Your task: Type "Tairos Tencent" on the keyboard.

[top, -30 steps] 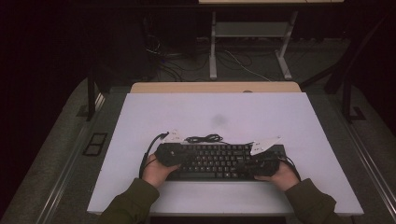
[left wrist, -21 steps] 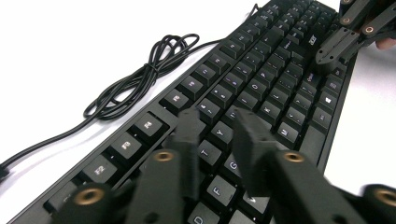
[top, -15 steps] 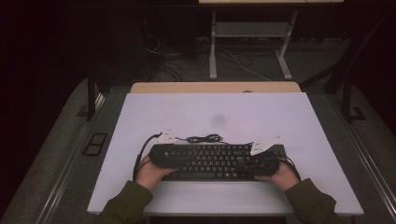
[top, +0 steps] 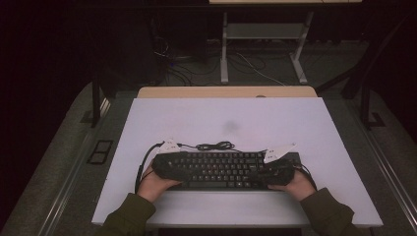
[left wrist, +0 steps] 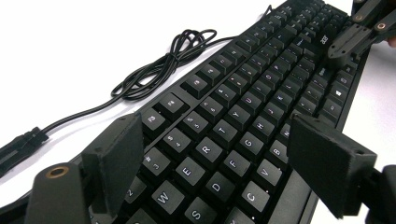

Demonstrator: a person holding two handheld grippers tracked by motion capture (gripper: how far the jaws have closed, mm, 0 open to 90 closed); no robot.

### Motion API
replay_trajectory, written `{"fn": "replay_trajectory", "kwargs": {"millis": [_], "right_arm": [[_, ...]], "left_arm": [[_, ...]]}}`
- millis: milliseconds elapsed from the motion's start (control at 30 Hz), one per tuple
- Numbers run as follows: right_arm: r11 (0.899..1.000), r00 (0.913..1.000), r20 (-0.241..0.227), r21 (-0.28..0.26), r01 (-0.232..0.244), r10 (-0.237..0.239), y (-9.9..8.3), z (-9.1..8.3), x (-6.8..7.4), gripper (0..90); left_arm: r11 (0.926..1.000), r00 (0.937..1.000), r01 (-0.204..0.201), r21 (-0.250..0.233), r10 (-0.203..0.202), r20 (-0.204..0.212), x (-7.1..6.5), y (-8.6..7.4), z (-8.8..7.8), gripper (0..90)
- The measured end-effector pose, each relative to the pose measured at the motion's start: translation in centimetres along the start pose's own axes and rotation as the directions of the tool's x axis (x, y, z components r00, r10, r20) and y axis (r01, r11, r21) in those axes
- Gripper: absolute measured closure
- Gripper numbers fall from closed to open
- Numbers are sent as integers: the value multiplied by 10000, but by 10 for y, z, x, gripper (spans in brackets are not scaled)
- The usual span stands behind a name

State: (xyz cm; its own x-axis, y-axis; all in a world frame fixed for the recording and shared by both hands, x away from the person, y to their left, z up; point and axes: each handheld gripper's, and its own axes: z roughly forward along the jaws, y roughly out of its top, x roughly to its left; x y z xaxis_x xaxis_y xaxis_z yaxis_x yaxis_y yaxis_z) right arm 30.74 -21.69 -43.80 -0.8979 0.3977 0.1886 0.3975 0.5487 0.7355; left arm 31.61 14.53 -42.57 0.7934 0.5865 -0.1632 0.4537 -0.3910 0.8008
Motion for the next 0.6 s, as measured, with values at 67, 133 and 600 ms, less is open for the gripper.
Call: {"fn": "replay_trajectory", "kwargs": {"millis": [67, 133, 600], "right_arm": [[9997, 9999, -84, -228, -76, 74, 2, -2, 0, 893], [9993, 9999, -80, -356, -67, 64, 3, -3, 1, 892], [9892, 9968, -50, -1230, -801, 801, 16, 4, -7, 517]], "left_arm": [[10000, 10000, 3, -35, -3, -20, 1, 0, -1, 184], [9999, 10000, 45, -93, -45, -42, 1, -1, -3, 185], [9999, 9998, 106, -67, -107, -164, 3, -2, -5, 266]]}}
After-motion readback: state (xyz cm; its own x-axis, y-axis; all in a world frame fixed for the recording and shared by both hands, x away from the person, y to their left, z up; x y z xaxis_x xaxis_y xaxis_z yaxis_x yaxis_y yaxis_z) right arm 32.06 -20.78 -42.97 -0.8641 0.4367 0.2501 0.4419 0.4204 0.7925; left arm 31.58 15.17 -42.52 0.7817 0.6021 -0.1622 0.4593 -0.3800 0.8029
